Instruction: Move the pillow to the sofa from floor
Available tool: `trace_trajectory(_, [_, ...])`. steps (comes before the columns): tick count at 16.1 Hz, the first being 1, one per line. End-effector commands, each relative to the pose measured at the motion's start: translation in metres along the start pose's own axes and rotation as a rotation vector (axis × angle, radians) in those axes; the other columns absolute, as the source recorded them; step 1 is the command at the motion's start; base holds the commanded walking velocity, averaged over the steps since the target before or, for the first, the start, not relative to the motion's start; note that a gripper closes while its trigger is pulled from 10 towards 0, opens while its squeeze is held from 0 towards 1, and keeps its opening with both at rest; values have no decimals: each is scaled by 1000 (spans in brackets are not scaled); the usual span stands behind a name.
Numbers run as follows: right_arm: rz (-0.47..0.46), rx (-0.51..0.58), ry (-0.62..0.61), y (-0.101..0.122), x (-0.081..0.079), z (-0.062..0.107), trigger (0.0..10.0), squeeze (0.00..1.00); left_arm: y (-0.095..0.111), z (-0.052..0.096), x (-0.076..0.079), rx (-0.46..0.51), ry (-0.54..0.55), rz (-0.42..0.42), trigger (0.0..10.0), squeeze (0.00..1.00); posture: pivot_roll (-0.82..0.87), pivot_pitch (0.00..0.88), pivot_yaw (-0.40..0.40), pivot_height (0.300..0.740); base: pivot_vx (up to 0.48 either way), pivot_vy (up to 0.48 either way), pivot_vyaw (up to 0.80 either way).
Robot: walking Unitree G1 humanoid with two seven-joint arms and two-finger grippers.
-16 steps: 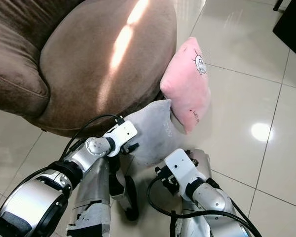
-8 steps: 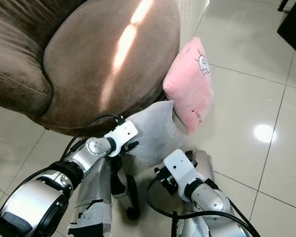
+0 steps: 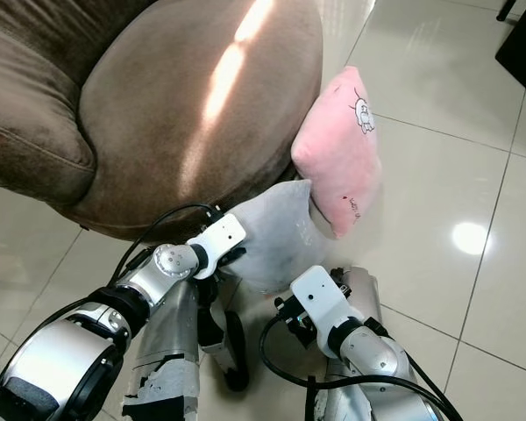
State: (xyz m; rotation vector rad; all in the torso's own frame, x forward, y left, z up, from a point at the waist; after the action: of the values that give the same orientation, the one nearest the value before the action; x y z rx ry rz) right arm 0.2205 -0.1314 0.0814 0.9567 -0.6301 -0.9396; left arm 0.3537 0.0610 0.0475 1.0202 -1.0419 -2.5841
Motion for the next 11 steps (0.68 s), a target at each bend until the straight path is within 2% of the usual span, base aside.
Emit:
trace_trajectory(1, [-13,-30,24,-9,-8,0,10000,0,-16,3,13,-36,-35,45,0,0,-94,347,249,543,0,0,0])
trace_trajectory(7, [-12,-25,17,-9,-6,-2,10000,0,-13,3,14,-8,-42,66,0,0,-90,321,256,543,0,0,0])
trace_trajectory(10, [-40,17,-32,-4,3,-4,10000,0,-7,5,11,70,-51,101,0,0,-89,271,251,543,0,0,0])
trace_trajectory(11, [-91,67,-61,3,10,-2,10000,0,-3,7,10,139,-77,120,0,0,-87,247,246,543,0,0,0])
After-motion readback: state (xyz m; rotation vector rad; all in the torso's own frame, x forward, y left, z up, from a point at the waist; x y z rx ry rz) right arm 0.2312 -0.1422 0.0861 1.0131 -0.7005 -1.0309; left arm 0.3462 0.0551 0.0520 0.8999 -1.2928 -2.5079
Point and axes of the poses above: a point about 5 cm out from each wrist's last joint towards the gripper, its own z axis pointing back from the gripper into the wrist, its own y axis along the axis of the wrist's last joint, x = y × z, the point moved 2 cm from there along -z, pointing out of the wrist towards the gripper, and after that the axes turned 15 degrees about -z, right-handed, at the moved point
